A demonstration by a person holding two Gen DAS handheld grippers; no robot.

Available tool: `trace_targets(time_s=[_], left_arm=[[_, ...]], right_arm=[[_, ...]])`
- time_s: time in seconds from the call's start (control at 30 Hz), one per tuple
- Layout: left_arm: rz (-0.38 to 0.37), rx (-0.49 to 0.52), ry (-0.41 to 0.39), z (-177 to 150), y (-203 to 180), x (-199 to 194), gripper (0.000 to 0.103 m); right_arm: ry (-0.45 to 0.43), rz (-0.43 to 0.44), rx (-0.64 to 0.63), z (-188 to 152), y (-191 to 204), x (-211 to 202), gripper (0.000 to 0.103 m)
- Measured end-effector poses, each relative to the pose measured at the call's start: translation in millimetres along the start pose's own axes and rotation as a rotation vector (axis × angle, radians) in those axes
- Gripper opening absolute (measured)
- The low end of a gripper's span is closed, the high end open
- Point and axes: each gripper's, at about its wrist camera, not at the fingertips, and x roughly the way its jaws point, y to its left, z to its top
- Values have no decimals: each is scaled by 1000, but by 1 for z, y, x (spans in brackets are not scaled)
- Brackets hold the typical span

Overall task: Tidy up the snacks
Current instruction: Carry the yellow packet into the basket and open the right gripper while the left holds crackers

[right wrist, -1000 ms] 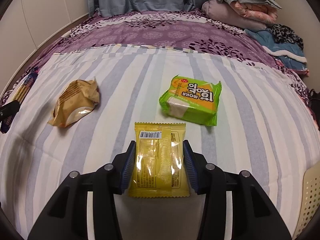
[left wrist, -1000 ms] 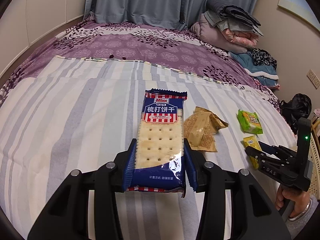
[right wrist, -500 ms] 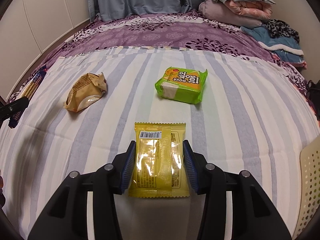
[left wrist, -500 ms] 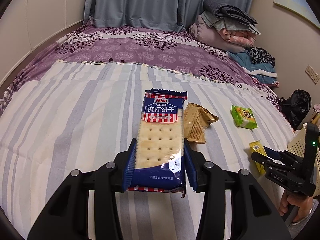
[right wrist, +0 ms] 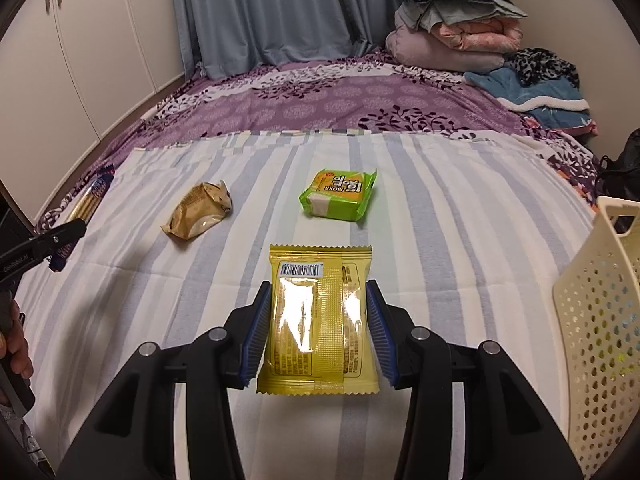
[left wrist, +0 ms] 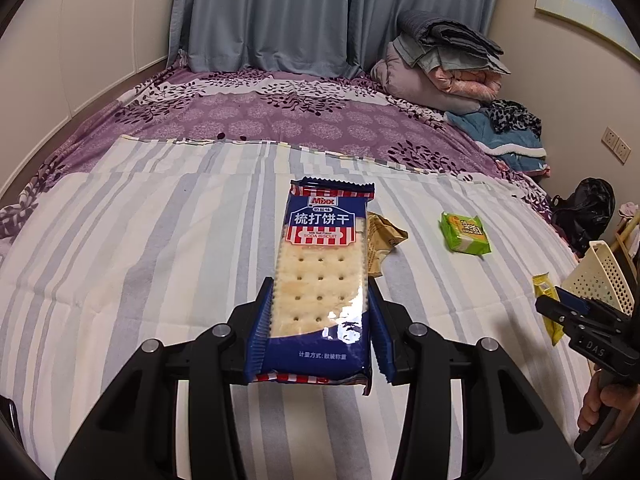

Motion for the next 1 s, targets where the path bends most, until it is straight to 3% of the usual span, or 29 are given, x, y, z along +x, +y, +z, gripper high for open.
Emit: trace_targets(time_s=[0.5, 1.0], left_arm=[[-21, 7, -25, -17, -22, -34, 45], [-73, 91, -55, -12, -84, -55, 45]], right_arm=[[-138, -24, 70, -19, -46, -84, 46], [-295, -186, 276, -49, -158, -167, 46]])
